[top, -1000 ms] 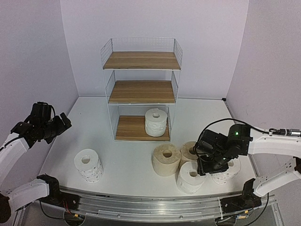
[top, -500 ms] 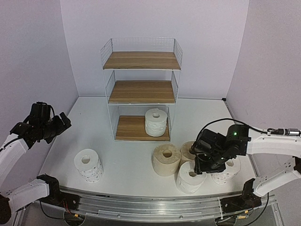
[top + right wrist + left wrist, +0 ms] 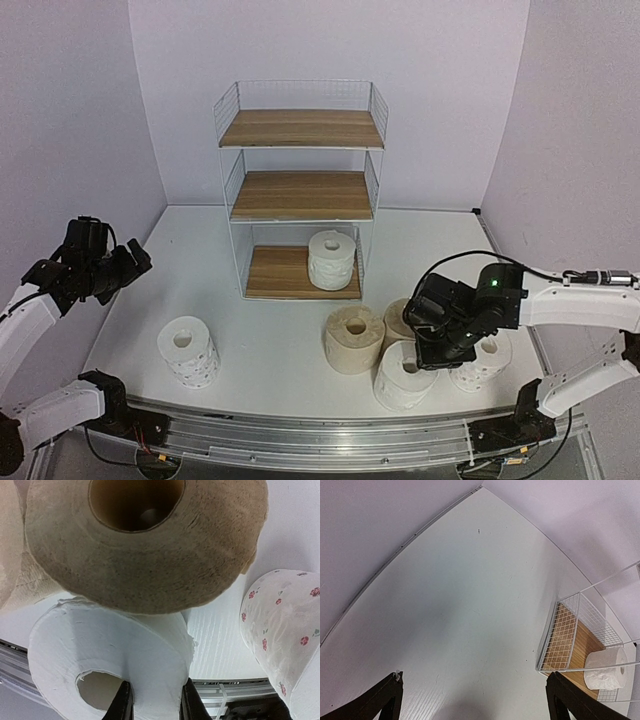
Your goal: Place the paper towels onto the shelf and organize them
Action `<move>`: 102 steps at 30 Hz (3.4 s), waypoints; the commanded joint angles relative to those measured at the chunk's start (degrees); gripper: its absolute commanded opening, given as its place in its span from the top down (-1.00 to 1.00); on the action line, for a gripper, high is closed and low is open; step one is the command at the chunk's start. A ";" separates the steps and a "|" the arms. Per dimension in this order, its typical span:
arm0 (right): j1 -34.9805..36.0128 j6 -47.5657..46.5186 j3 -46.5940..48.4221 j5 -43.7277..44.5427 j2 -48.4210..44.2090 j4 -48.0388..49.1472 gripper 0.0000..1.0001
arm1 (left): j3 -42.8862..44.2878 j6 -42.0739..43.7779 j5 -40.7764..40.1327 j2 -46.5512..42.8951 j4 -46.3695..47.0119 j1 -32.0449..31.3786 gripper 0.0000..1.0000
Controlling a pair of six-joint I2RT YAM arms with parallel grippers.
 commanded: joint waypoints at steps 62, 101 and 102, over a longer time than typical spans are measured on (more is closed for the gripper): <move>-0.20 -24.78 61.15 28.48 55.78 29.65 0.62 | 0.35 0.35 1.77 1.05 1.01 -0.02 -0.99; 0.58 -28.47 51.12 35.25 55.55 44.24 0.05 | 0.48 0.11 1.28 1.22 0.76 -0.02 -0.99; 0.59 -28.58 51.26 35.30 55.43 44.24 0.04 | 0.49 0.11 1.31 1.20 0.76 0.00 -0.99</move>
